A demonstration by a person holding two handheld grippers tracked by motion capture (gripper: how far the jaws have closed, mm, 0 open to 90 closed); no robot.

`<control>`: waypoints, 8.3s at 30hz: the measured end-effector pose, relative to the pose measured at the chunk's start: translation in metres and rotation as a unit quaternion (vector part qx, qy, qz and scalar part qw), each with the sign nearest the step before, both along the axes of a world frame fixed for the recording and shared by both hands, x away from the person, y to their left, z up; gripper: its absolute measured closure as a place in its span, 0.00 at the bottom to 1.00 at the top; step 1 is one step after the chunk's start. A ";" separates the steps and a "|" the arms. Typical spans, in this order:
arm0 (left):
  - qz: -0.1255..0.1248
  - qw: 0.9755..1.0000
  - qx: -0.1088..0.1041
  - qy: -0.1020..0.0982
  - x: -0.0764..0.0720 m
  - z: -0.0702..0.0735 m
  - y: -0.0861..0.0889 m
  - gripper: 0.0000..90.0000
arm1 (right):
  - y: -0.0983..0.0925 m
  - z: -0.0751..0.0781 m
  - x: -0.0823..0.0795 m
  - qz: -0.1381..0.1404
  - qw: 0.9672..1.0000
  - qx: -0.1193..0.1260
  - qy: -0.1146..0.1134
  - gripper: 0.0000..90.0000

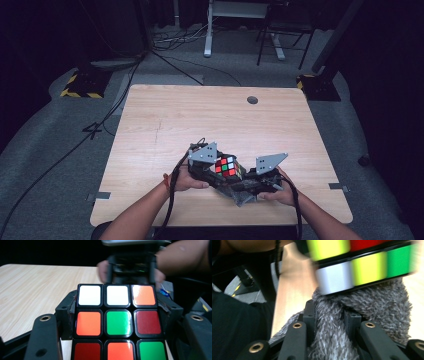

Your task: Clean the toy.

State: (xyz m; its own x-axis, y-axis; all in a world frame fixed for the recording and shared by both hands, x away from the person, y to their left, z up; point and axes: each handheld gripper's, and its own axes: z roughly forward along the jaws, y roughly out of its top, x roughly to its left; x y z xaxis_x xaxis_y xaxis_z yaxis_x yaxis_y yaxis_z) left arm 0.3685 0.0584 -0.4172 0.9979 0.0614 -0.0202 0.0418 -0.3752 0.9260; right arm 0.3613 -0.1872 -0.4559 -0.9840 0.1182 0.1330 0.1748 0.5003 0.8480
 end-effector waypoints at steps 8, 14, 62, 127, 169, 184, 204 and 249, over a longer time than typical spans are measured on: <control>0.008 1.000 0.021 -0.013 0.000 -0.003 -0.001 0.37 | -0.014 0.003 0.008 -0.042 0.999 0.006 -0.006 0.78; 0.007 1.000 0.021 -0.022 -0.003 -0.002 -0.004 0.37 | -0.014 0.003 0.010 -0.044 0.999 0.008 0.004 0.78; 0.036 0.991 0.130 -0.009 0.016 -0.037 -0.009 0.37 | -0.038 0.015 0.016 -0.082 0.996 -0.001 -0.036 0.78; 0.058 0.987 0.152 0.013 0.028 -0.049 0.006 0.28 | -0.108 0.008 0.058 -0.249 0.963 -0.096 -0.043 0.25; 0.038 0.982 0.182 0.017 0.017 -0.062 -0.003 0.32 | -0.022 -0.003 0.009 -0.080 0.990 -0.092 -0.067 0.45; 0.044 0.988 0.149 -0.022 0.005 -0.044 0.004 0.36 | -0.019 -0.010 0.011 -0.074 0.990 -0.101 -0.057 0.48; 0.061 0.985 0.149 -0.060 -0.005 -0.042 -0.008 0.38 | -0.014 -0.014 0.010 -0.068 0.990 -0.113 -0.050 0.50; 0.019 0.989 0.126 0.073 0.032 -0.052 -0.008 0.38 | -0.011 0.000 0.008 -0.041 0.992 -0.072 -0.099 0.53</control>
